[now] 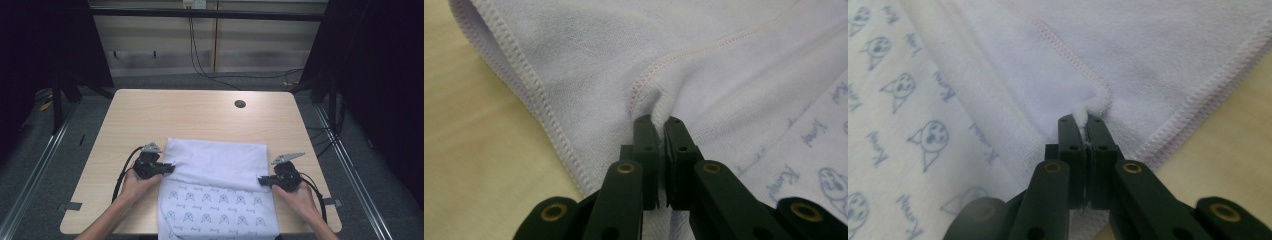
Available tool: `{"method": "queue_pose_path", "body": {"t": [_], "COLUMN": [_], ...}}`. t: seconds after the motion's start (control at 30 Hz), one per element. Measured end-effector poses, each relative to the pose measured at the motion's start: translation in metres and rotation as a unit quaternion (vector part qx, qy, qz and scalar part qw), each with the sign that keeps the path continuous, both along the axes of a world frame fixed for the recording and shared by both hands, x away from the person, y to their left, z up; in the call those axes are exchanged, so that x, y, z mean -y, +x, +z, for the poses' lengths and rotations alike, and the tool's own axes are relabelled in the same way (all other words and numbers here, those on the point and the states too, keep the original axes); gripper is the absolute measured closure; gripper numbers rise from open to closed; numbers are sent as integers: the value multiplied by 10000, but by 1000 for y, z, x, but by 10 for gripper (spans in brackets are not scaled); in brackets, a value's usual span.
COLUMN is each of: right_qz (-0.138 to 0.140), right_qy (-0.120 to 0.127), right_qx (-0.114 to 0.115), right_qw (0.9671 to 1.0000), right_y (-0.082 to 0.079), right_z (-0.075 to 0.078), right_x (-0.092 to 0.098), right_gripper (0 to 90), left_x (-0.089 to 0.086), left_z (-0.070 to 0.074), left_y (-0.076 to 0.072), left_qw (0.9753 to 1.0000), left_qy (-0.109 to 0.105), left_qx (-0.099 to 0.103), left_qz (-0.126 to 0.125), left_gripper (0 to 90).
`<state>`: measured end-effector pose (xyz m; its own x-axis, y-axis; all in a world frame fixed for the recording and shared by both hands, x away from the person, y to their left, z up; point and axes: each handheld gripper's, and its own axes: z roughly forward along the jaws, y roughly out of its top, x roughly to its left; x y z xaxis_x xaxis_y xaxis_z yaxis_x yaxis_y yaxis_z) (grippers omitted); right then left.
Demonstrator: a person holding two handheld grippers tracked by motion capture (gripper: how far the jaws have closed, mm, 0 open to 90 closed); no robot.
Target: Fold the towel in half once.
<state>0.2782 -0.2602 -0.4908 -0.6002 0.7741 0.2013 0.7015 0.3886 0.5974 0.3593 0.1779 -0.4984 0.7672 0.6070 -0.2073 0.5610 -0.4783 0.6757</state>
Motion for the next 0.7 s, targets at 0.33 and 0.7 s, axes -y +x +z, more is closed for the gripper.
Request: {"method": "queue_pose_path", "body": {"t": [0.33,0.7], "right_qz": [-403,-792], "right_qy": [-4,47], "right_qx": [5,19], "right_qw": [9992,9968], "right_y": [72,133], "right_z": [-3,-5], "right_x": [-4,-5], "right_gripper": [883,883], "left_x": [8,12], "left_z": [-1,-3], "left_y": [57,99], "left_qw": [9981,9957], "left_qy": [161,238], "left_qx": [229,358], "left_qz": [545,824], "left_gripper": [861,859]}}
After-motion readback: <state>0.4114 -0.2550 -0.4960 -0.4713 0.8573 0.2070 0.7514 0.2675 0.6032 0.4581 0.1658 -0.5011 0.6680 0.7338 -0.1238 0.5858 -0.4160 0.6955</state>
